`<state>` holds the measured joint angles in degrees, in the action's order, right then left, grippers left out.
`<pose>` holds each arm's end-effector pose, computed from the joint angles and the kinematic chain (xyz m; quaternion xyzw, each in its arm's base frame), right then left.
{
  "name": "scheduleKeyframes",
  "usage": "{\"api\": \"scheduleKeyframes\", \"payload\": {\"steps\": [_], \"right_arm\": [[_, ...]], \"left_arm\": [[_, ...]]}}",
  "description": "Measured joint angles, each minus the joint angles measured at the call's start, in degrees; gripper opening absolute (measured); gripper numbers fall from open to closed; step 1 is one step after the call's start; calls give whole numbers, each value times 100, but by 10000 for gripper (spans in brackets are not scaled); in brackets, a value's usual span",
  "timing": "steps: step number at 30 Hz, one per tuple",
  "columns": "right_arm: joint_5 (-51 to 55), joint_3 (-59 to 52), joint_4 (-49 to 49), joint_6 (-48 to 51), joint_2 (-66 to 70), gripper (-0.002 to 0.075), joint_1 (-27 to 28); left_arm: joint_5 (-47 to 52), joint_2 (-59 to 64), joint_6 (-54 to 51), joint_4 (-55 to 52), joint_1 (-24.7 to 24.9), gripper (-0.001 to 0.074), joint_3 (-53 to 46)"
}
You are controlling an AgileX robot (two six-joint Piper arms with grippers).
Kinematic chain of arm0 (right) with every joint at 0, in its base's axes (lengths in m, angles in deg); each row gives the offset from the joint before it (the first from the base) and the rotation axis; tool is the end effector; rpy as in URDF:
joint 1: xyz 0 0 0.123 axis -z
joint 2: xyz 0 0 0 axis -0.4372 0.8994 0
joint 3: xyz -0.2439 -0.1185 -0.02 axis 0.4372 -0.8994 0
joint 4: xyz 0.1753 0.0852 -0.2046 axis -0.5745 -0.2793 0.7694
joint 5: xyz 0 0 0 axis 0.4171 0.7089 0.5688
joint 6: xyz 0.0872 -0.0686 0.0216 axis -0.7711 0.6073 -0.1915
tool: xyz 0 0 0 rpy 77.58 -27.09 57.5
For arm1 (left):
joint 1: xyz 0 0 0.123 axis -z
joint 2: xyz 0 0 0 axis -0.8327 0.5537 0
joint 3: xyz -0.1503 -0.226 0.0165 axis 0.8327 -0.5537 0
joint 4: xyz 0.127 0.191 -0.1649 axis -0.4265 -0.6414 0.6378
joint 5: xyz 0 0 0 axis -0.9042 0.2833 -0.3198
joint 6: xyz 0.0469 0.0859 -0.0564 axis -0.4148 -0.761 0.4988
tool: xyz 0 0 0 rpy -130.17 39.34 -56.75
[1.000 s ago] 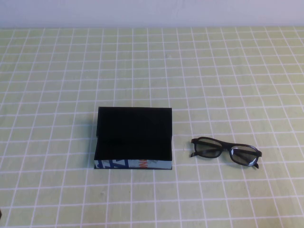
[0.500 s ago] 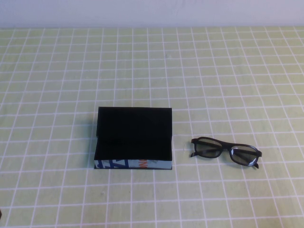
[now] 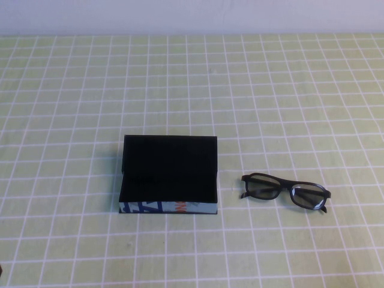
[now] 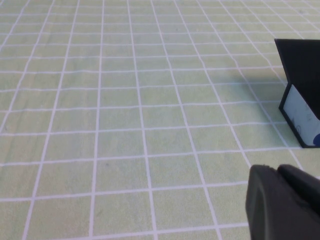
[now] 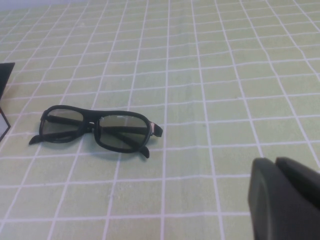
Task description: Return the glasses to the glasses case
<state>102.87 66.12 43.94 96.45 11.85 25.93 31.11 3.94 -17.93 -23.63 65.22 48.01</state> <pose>0.1188 0.0127 0.1685 -0.0086 0.7934 0.0639 0.6052 0.1168 -0.0188 0.1677 0.0337 0.7986 -0.0707 0.5968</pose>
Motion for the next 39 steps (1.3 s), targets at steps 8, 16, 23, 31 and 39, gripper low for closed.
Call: {"api": "scheduleKeyframes", "payload": {"steps": [8, 16, 23, 31, 39], "right_arm": [[-130, 0, 0, 0, 0, -17, 0], [-1920, -3, -39, 0, 0, -17, 0], [-4168, -3, -150, 0, 0, -17, 0], [-4995, -3, -287, 0, -24, -17, -1], [-6077, 538, -370, -144, -33, -17, 0]], "left_arm": [[-45, 0, -58, -13, 0, -3, 0], [-1643, 0, 20, -3, 0, -3, 0], [-3369, 0, 137, -3, 0, -3, 0], [-3746, 0, 197, -3, 0, -3, 0], [-5505, 0, 1169, -3, 0, -3, 0]]}}
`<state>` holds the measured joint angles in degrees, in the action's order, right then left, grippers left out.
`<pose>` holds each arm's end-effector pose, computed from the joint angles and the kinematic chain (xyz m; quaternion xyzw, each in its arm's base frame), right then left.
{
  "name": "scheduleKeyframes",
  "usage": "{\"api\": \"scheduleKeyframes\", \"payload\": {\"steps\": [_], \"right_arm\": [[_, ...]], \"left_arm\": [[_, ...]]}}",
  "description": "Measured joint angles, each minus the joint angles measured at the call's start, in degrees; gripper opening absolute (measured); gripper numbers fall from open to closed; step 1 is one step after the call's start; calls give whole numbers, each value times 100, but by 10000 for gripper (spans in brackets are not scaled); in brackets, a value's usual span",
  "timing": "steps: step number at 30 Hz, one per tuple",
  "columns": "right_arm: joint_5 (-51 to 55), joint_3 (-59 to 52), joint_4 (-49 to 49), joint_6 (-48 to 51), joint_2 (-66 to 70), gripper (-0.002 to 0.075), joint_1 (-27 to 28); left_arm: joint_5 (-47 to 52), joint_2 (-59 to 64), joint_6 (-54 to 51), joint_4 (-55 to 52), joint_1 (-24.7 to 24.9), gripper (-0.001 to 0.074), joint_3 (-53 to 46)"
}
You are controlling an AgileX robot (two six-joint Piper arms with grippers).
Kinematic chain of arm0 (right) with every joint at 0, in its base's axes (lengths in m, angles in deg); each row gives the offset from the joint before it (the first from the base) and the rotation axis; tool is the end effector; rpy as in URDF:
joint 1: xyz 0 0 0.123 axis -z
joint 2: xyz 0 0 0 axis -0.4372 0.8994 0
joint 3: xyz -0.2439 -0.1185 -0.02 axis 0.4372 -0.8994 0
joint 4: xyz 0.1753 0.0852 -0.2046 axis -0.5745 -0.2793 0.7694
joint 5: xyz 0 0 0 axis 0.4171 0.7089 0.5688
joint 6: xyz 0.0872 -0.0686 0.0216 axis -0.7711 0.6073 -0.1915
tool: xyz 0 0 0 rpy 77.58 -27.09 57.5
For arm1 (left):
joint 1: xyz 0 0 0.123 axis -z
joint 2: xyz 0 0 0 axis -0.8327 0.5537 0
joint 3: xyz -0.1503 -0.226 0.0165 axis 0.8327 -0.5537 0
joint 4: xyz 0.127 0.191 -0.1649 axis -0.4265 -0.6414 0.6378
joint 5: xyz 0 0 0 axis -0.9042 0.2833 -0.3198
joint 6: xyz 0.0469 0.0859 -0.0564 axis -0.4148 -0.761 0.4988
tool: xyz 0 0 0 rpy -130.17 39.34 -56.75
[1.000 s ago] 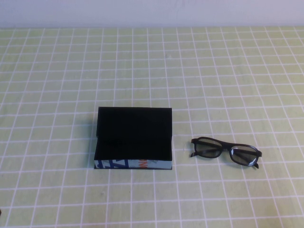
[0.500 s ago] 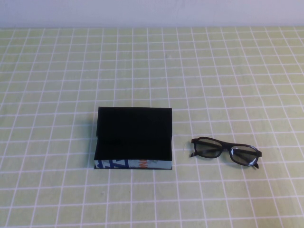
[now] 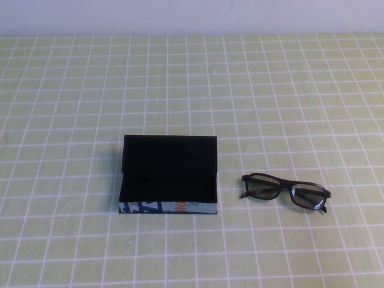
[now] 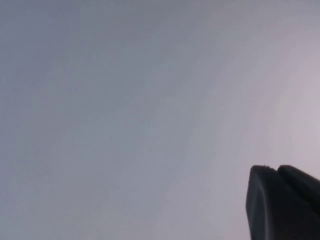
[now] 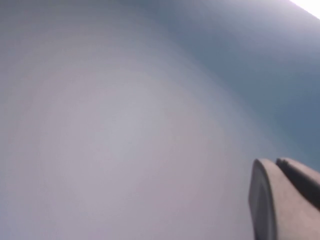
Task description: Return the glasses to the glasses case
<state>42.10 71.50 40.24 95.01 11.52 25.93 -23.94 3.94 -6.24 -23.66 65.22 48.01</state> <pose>0.0781 -0.0283 0.3053 0.1330 0.3495 -0.0064 0.9274 0.0968 -0.0141 0.2701 -0.0301 0.4301 -0.1909 0.8819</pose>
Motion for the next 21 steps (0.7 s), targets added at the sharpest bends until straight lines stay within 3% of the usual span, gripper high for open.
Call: {"api": "scheduleKeyframes", "payload": {"steps": [3, 5, 13, 21], "right_arm": [[569, 813, 81, -760, 0, -17, 0], [1468, 1365, 102, -1278, 0, -17, 0], [4471, 3224, 584, -1622, 1082, -17, 0], [5321, 3638, 903, -772, 2557, -17, 0]], "left_arm": [[-465, -14, 234, -11, 0, -3, 17], [-231, -14, 323, -87, 0, -3, 248], [2100, 233, 552, -922, 0, -3, 2014], [4524, 1689, 1093, -943, 0, -3, 2809]]}}
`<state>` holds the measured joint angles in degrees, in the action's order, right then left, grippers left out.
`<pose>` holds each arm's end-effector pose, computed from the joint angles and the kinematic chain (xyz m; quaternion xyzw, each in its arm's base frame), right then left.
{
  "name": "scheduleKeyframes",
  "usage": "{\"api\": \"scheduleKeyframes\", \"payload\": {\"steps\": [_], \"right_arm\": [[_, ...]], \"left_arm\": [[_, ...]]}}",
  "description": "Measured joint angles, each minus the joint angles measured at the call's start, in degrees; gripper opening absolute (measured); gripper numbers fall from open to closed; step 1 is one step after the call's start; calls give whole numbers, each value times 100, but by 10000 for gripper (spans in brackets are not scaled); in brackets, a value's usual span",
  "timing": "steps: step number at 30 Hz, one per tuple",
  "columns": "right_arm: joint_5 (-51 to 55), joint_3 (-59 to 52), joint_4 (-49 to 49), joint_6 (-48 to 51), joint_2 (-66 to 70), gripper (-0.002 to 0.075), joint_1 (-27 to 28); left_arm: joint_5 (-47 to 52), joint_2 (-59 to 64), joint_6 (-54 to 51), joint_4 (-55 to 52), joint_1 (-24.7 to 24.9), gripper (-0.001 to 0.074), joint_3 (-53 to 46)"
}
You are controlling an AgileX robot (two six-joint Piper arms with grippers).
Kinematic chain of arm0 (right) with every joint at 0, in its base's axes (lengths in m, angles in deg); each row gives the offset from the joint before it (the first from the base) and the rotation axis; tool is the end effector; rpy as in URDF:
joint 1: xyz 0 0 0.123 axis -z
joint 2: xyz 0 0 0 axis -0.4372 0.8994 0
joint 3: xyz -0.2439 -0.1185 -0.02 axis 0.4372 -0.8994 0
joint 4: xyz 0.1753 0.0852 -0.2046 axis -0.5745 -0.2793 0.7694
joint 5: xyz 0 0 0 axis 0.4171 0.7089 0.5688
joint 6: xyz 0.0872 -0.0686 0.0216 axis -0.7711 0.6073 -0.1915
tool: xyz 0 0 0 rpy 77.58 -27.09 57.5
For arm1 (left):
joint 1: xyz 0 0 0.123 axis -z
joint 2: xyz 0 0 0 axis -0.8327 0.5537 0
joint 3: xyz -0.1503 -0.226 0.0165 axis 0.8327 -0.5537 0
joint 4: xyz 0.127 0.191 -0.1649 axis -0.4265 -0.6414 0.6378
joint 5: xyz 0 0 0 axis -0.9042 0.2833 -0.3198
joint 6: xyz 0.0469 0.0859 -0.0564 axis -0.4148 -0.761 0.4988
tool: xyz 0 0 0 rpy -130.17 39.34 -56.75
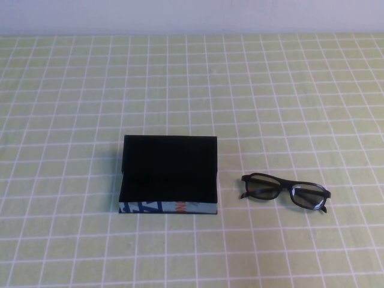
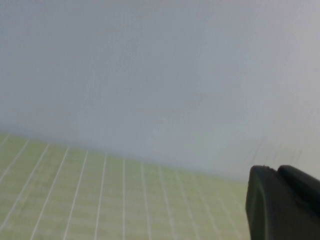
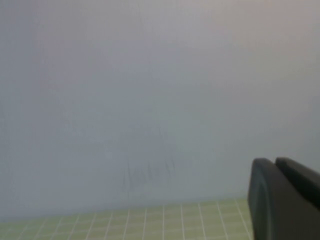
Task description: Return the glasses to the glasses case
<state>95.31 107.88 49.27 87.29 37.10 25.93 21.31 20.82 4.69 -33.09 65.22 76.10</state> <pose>0.1407 0.0059 0.4035 0.0278 0.6537 0.0713 0.7529 0.1298 -0.0170 0.3393 -0.0619 0.6728 -0.1596 0.7198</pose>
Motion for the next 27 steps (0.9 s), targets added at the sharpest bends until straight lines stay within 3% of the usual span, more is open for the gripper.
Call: {"api": "scheduleKeyframes", "payload": {"steps": [4, 12, 17, 27], "right_arm": [[398, 0, -120, 75, 253, -17, 0], [1314, 0, -827, 124, 702, -17, -1], [1485, 127, -814, 832, 1439, -17, -54], [3515, 1891, -36, 2014, 4366, -17, -1023]], "left_arm": [[515, 454, 11, 0, 0, -3, 0], [553, 492, 20, 37, 0, -3, 0], [778, 492, 20, 169, 0, -3, 0], [2036, 693, -177, 1006, 0, -3, 0]]}}
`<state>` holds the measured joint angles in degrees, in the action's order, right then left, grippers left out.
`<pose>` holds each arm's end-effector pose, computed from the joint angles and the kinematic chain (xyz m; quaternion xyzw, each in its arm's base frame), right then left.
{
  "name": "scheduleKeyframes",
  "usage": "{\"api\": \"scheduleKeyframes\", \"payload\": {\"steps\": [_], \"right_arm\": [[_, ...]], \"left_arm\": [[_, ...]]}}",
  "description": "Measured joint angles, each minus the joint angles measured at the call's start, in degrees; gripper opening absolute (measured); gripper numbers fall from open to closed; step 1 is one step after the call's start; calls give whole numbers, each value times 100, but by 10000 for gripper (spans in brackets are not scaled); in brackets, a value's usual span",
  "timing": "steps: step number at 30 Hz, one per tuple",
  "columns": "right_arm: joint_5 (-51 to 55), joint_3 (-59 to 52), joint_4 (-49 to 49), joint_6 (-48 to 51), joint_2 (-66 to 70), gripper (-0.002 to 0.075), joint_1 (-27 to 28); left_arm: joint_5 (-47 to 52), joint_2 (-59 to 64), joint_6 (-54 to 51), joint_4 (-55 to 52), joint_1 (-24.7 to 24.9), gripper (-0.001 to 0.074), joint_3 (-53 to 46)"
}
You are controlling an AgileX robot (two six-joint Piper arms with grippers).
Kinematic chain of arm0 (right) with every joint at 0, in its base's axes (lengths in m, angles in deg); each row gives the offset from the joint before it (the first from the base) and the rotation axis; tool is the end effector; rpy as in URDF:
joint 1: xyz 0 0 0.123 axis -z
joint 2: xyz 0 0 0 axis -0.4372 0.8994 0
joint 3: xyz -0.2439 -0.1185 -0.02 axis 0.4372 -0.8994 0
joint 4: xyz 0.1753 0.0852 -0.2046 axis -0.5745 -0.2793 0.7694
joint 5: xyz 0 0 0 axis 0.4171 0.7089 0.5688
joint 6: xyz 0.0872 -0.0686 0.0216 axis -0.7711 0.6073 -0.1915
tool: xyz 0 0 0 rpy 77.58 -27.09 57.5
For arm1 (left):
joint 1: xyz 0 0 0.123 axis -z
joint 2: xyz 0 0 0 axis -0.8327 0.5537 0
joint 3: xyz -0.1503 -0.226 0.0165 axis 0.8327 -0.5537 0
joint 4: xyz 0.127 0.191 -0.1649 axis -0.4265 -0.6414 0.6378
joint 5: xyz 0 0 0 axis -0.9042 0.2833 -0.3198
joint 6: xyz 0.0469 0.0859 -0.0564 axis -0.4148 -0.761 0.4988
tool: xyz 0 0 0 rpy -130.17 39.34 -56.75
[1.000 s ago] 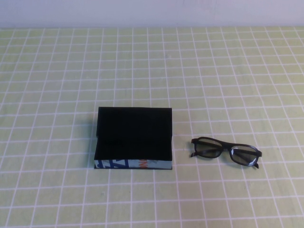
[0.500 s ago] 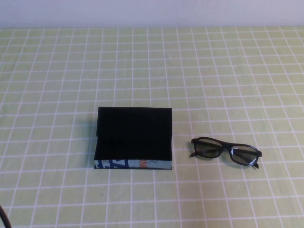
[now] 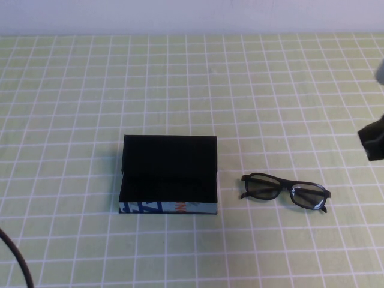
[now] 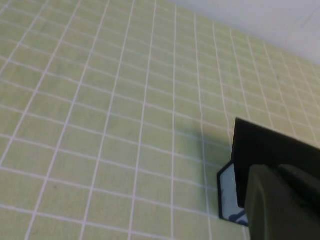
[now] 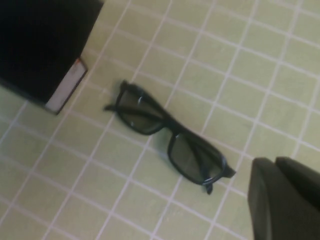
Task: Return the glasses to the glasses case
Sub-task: Pick up the glasses from the table
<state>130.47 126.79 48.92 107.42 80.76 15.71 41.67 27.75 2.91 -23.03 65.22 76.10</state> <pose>0.2809 0.0712 0.2991 -0.2395 0.9086 0.0689 0.3352 0.1455 -0.0242 0.2827 -0.1169 0.8227 -0.1697 0.5298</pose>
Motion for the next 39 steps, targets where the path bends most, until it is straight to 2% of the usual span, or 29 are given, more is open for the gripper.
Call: {"api": "scheduleKeyframes", "payload": {"steps": [3, 8, 11, 15, 23, 39], "right_arm": [[779, 812, 69, 386, 938, -17, -301], [1931, 2069, 58, 637, 2244, -17, -496], [2118, 2496, 0, 827, 2928, -14, -517], [2164, 2616, -84, 1255, 3388, 22, -522], [2181, 2662, -140, 1488, 3768, 192, -522], [1971, 2662, -291, 1961, 4601, 216, -522]], "left_arm": [[258, 0, -138, 88, 0, -3, 0], [563, 0, -318, 130, 0, -3, 0], [599, 0, -388, 133, 0, -3, 0], [667, 0, -423, 133, 0, -3, 0], [720, 0, -507, 133, 0, -3, 0], [470, 0, -563, 200, 0, -3, 0]]}}
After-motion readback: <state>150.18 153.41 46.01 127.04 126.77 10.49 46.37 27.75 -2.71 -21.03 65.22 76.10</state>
